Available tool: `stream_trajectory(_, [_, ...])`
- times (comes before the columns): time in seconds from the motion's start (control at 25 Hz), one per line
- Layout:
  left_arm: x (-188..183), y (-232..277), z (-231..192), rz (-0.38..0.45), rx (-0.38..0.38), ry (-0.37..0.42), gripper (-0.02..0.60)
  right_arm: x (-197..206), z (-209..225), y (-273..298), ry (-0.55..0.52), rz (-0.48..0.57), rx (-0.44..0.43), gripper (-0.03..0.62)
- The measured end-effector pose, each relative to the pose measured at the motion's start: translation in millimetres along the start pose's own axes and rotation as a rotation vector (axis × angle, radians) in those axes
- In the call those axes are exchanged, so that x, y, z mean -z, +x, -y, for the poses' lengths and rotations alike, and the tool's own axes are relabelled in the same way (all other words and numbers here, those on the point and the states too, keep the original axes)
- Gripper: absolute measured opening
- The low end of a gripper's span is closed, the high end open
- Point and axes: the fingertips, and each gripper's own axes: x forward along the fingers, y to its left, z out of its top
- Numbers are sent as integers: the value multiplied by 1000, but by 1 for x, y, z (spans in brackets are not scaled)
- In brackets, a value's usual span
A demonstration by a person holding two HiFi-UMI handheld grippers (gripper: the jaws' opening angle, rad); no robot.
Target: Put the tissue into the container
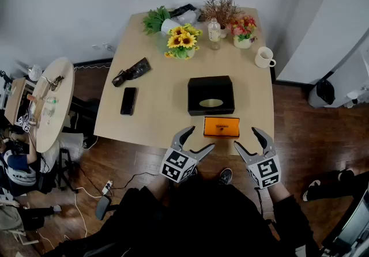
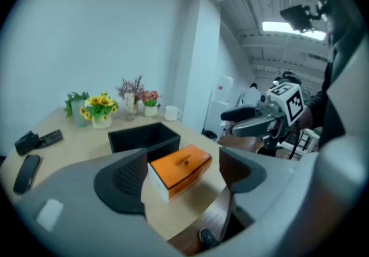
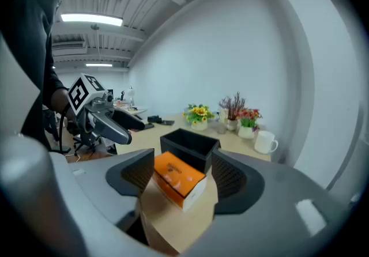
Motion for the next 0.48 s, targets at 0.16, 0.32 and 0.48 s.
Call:
stream_trajectory(0.16, [51,41,-18,-164,-24,-1,402,61,2,36,33,-149,-58,398])
stream_trajectory(0.32, [73,65,-26,-222,-3,-7,399,96,0,62,64,-243,-78,416])
stream_trajectory(0.48, [83,80,-34,-257,28,17,390,102,3,78,89,-274,-66,414])
